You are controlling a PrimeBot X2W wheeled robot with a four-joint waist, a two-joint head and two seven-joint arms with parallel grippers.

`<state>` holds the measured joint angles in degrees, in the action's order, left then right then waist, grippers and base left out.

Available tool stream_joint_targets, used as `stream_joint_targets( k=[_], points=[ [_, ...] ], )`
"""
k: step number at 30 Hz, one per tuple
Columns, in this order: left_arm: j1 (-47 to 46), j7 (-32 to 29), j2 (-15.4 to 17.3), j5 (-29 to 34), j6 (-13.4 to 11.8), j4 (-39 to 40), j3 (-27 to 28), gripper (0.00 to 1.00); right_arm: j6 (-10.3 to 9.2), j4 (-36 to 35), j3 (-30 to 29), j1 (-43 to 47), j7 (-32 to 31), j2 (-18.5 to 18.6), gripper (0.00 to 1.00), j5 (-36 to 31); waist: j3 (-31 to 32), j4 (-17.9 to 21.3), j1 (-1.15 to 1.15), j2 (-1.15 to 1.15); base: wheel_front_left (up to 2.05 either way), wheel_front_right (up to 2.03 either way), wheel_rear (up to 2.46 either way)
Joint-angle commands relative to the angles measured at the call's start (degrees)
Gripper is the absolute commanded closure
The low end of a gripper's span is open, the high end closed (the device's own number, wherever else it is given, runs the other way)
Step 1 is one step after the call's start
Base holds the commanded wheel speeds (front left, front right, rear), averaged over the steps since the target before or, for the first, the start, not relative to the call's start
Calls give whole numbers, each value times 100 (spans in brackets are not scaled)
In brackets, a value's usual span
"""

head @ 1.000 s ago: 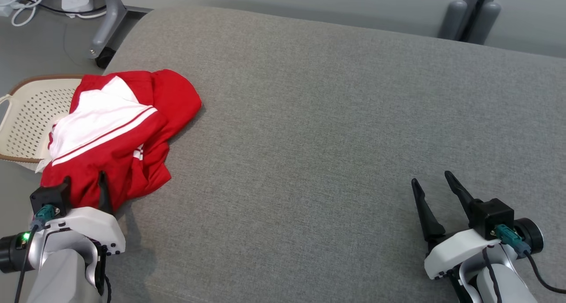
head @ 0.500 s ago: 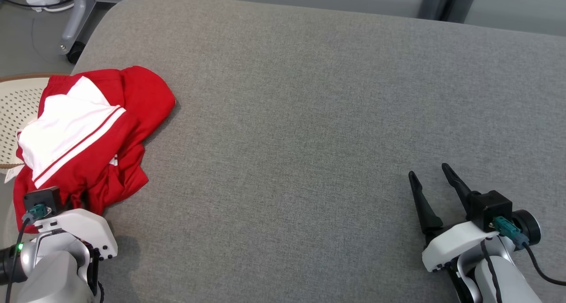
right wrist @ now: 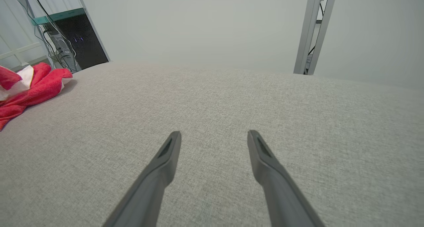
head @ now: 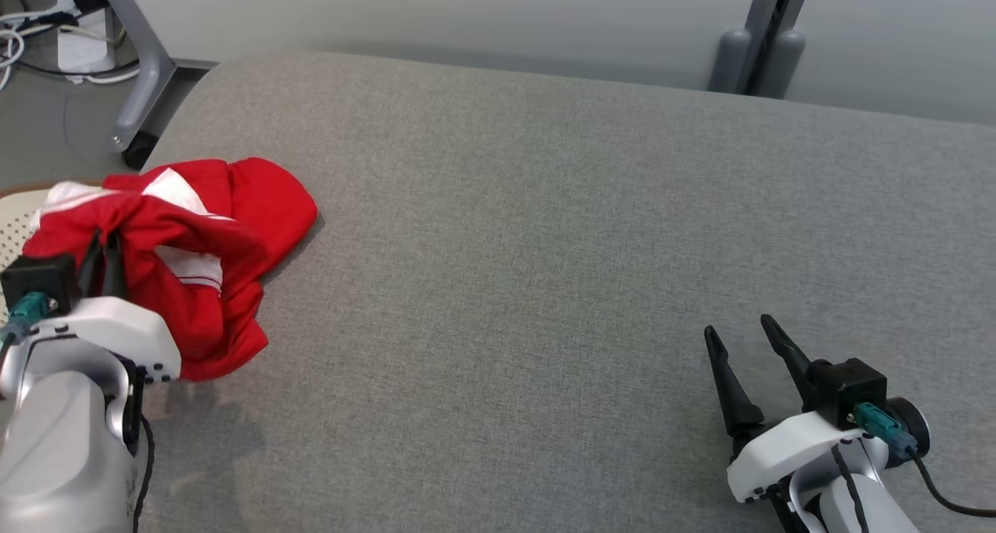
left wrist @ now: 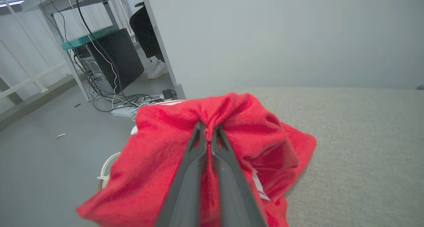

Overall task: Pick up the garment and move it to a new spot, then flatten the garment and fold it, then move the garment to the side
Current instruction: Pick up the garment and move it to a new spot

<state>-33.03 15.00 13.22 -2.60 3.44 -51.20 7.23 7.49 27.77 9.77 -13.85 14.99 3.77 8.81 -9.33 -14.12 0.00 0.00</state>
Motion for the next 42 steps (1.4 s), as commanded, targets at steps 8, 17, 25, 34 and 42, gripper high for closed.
stream_joint_targets(
  k=[8,17,25,34,42],
  points=[
    [-103,26,-62,160,214,809,-387,100,1,11,-13,126,29,-38,0,143,199,320,0,0,0,0,0],
    [90,20,-525,78,359,1256,-1021,100,1,28,19,130,29,-65,0,225,220,1042,0,0,0,0,0],
    [118,21,-932,-91,408,1215,-1940,100,1,-12,28,83,29,-74,0,292,130,1867,0,0,0,0,0],
    [27,21,-1028,-1129,354,1504,-3327,100,1,-96,70,109,29,-73,0,406,7,2742,0,0,0,0,0],
    [-182,21,-1016,-1882,-90,1851,-4412,100,1,-166,129,83,29,-75,0,488,-78,3015,0,0,0,0,0]
  ],
)
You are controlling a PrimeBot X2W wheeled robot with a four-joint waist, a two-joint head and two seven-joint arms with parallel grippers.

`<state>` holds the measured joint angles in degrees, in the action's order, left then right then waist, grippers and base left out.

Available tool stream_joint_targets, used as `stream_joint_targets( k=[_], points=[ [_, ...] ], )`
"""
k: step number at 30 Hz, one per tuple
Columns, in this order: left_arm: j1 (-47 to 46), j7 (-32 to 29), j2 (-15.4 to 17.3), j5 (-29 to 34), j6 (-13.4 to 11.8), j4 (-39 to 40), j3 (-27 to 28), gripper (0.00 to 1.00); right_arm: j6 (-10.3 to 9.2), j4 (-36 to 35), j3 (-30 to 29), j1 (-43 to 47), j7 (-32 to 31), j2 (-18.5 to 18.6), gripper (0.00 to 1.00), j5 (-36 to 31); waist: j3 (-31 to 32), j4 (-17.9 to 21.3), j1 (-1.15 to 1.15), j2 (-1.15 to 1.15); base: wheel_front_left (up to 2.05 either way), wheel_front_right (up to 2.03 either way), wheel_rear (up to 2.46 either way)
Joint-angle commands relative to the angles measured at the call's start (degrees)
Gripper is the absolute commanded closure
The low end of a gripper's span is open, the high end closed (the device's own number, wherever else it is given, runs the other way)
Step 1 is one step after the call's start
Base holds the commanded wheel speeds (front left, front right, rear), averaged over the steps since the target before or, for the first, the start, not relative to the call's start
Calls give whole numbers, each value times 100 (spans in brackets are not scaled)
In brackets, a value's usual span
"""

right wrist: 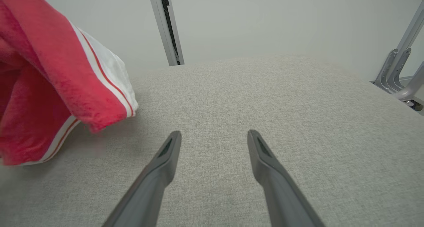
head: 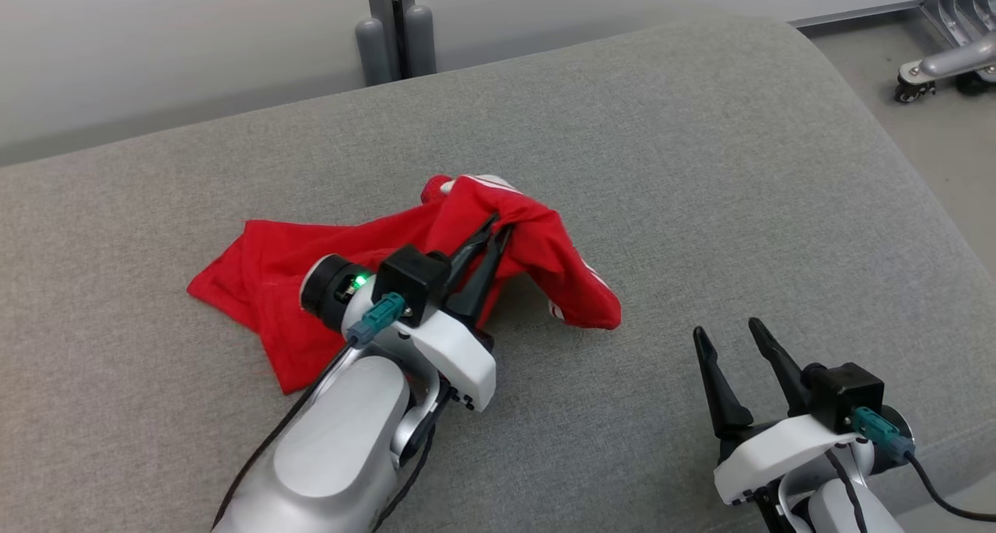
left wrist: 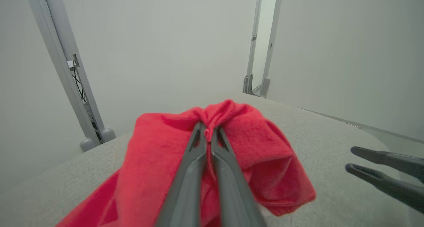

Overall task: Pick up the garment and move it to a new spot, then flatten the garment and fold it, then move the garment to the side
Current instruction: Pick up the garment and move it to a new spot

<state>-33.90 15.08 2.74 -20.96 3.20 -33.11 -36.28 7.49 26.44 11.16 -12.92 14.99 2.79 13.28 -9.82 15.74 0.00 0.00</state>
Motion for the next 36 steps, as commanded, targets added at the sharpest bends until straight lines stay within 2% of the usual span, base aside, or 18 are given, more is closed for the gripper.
stream_joint_targets(
  k=[1,2,3,4,5,12,22,29,36],
  points=[
    [-123,13,35,-91,-133,62,-117,100,1,-40,-17,-3,29,25,0,47,-35,37,0,0,0,0,0],
    [-126,13,36,-116,-196,70,-147,100,1,-48,-36,-2,29,26,0,70,-39,37,0,0,0,0,0],
    [-109,13,36,-143,-243,57,-168,85,1,-51,-48,-9,29,25,0,88,-43,28,0,0,0,0,0],
    [-78,13,36,-157,-288,24,-167,50,1,-52,-66,-18,29,25,0,94,-43,8,0,0,0,0,0],
    [-21,12,35,-169,-324,-46,-160,0,1,-52,-89,-19,29,25,0,97,-35,-21,0,0,0,0,0],
    [243,12,32,-60,-498,-228,176,0,1,-124,-181,39,29,25,0,22,56,-316,0,0,0,0,0],
    [1192,11,113,367,-636,188,1372,0,1,-187,-392,212,29,28,0,-87,399,-952,0,0,0,0,0],
    [2030,9,120,707,-618,601,2155,0,1,-176,-471,388,29,29,0,-118,729,-1277,0,0,0,0,0],
    [2787,9,80,978,-564,862,2699,0,1,-244,-624,675,29,28,0,-228,995,-1489,0,0,0,0,0]
  ],
)
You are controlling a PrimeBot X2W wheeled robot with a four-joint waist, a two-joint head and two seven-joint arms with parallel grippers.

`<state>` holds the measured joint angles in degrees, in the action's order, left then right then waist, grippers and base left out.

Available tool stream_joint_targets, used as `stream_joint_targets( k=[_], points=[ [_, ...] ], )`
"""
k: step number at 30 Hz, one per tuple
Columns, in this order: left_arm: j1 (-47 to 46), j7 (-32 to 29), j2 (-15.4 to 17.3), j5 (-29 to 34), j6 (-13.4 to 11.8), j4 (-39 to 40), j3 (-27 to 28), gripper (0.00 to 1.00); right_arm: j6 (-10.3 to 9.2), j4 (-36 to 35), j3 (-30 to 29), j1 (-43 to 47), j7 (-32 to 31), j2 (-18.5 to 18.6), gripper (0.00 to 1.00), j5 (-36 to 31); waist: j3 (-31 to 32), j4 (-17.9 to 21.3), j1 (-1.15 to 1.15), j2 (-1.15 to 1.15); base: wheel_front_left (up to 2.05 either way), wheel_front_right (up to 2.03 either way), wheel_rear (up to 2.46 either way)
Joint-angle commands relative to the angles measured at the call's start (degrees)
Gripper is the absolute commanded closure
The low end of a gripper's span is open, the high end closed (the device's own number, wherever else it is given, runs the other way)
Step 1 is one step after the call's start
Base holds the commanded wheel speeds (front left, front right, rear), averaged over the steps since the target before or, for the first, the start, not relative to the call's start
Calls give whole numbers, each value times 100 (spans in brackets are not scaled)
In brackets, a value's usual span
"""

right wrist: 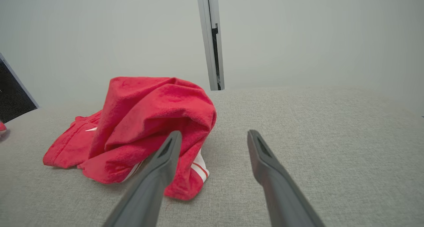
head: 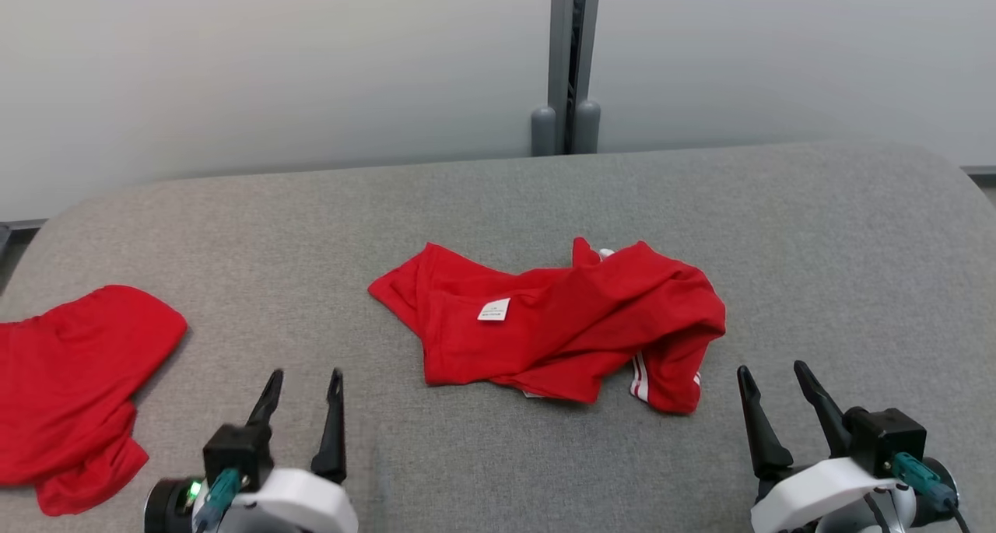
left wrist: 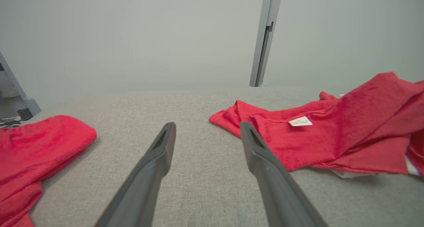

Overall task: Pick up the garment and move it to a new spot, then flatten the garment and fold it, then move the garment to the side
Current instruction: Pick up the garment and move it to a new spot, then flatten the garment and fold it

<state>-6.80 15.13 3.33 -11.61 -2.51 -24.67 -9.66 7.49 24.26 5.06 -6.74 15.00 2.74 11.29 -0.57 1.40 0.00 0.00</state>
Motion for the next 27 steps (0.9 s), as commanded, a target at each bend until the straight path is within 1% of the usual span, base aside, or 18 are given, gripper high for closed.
stream_joint_targets(
  k=[1,7,12,17,21,27],
  points=[
    [180,3,14,62,1,45,116,0,1,-28,-28,88,27,33,0,-31,103,-67,0,0,0,0,0],
    [744,3,-20,110,-30,130,501,0,1,-24,-116,238,27,32,0,-75,279,-93,0,0,0,0,0],
    [925,3,-32,152,11,170,630,0,1,-48,-145,286,28,31,0,-109,342,-95,0,0,0,0,0],
    [816,3,-35,100,64,237,541,0,1,-64,-147,275,27,31,0,-126,319,-80,0,0,0,0,0],
    [629,3,-34,-48,188,256,354,0,1,-83,-116,219,28,32,0,-116,217,-46,0,0,0,0,0],
    [101,3,-33,-185,318,168,52,0,1,-90,1,96,28,31,0,-112,-50,181,0,0,0,0,0]
  ],
)
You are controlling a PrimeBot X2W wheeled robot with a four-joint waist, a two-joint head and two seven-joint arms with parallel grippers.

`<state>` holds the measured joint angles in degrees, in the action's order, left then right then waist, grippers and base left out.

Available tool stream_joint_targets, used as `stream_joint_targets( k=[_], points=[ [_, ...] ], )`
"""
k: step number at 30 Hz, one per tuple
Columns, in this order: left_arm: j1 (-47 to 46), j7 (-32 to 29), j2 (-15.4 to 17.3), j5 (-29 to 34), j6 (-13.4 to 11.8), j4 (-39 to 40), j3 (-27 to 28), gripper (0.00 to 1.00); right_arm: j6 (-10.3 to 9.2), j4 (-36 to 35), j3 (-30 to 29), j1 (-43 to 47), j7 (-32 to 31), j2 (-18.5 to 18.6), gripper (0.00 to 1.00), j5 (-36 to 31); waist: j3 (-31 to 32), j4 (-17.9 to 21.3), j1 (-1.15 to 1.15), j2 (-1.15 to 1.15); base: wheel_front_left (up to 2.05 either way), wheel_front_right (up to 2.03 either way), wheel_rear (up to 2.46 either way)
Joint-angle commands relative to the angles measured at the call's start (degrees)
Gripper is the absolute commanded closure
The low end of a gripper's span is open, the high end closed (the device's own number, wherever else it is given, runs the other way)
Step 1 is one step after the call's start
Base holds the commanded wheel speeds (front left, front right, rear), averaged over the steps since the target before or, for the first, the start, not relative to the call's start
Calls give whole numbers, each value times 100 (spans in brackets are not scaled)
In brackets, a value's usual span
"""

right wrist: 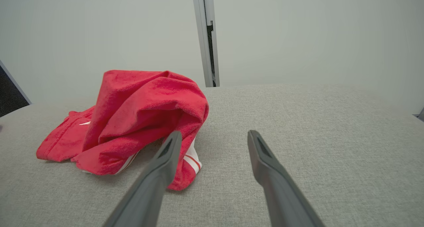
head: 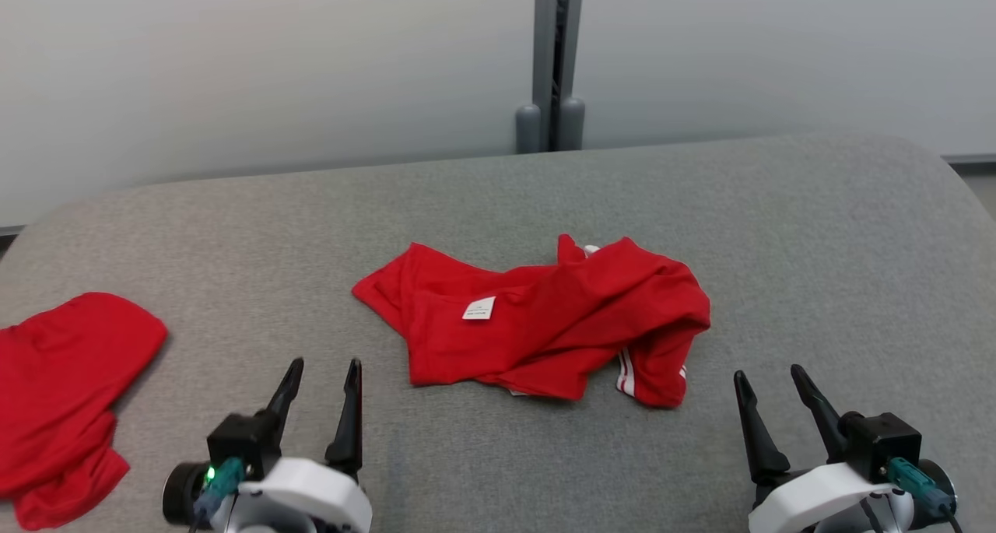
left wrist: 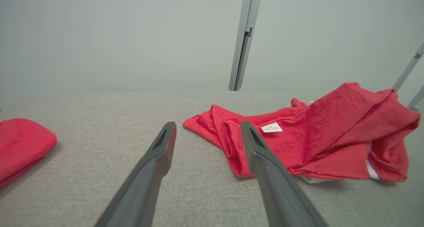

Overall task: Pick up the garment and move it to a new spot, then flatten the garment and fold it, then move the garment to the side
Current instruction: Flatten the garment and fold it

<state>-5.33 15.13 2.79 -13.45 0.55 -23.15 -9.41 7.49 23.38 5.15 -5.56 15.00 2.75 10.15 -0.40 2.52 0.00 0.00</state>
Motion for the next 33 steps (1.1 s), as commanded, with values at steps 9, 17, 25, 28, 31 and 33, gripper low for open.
stream_joint_targets(
  k=[9,17,25,28,31,33],
  points=[
    [-1156,2,23,-721,146,-532,-424,0,1,-6,18,-257,27,31,0,-34,-601,549,0,0,0,0,0],
    [-2112,3,36,-701,231,-1831,-682,0,1,-79,86,-483,27,29,0,-8,-1045,953,0,0,0,0,0],
    [-2600,3,26,-593,150,-2561,-275,0,1,-125,48,-541,27,29,0,46,-1245,1033,0,0,0,0,0],
    [-2680,3,25,-480,236,-2644,-260,0,1,-92,26,-544,27,29,0,53,-1275,999,0,0,0,0,0],
    [-2691,3,26,-532,318,-2722,-207,0,1,-37,62,-583,28,29,0,83,-1291,966,0,0,0,0,0],
    [-2694,3,23,-566,351,-2748,-212,0,1,-22,66,-595,27,30,0,90,-1296,959,0,0,0,0,0]
  ],
)
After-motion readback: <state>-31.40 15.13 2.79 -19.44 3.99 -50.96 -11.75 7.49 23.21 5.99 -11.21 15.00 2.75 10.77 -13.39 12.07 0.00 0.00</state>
